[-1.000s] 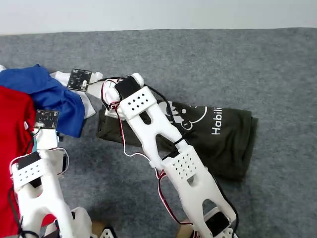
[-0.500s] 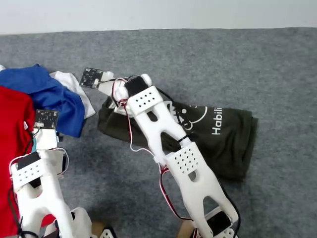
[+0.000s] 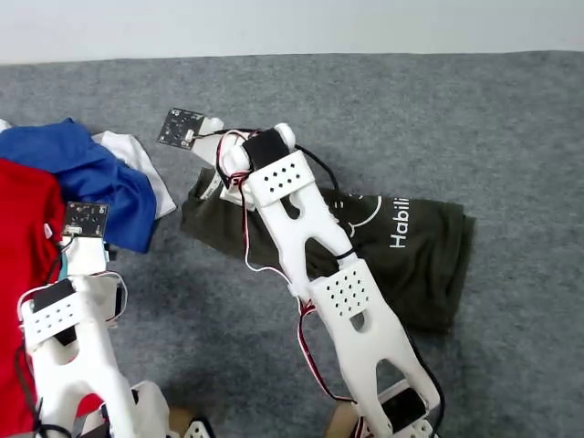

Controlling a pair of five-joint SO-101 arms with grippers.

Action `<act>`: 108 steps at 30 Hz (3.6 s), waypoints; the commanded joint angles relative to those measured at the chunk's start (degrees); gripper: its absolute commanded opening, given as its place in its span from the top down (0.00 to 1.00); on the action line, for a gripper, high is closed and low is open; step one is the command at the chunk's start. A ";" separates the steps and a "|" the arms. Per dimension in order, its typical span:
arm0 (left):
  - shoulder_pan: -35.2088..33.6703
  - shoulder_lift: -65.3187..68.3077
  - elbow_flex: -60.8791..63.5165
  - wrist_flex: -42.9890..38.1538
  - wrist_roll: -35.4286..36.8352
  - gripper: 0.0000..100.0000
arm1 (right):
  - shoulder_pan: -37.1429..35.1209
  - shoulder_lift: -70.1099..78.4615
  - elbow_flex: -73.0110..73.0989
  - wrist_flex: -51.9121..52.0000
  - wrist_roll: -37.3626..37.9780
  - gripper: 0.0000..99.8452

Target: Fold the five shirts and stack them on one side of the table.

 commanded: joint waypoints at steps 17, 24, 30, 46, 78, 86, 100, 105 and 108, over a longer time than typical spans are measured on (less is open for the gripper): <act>7.21 -1.67 -8.57 5.89 2.46 1.00 | -2.68 -3.03 -1.49 4.44 -2.29 0.80; 7.12 -1.67 -8.40 5.89 2.64 1.00 | 2.33 -3.30 3.25 3.74 -2.55 0.77; 7.21 -1.67 -8.84 5.80 2.64 1.00 | 2.24 -8.57 6.07 4.79 -2.20 0.78; 7.21 -1.67 -8.66 5.89 2.46 1.00 | 4.79 -18.24 31.74 4.70 -0.09 0.78; 35.16 39.91 -58.15 15.91 5.27 1.00 | 35.91 -81.54 90.81 4.35 -30.68 0.78; 37.19 55.12 -74.33 22.59 5.27 1.00 | 43.91 -92.00 97.93 4.09 -30.77 0.78; 36.31 80.26 -95.96 43.16 2.90 1.00 | 49.80 -100.44 104.00 2.68 -30.33 0.78; 32.79 83.87 -97.27 46.07 2.81 1.00 | 49.71 -100.53 103.82 2.77 -30.33 0.78; 31.91 83.25 -94.11 46.24 1.93 1.00 | 49.71 -100.53 103.82 2.77 -30.42 0.78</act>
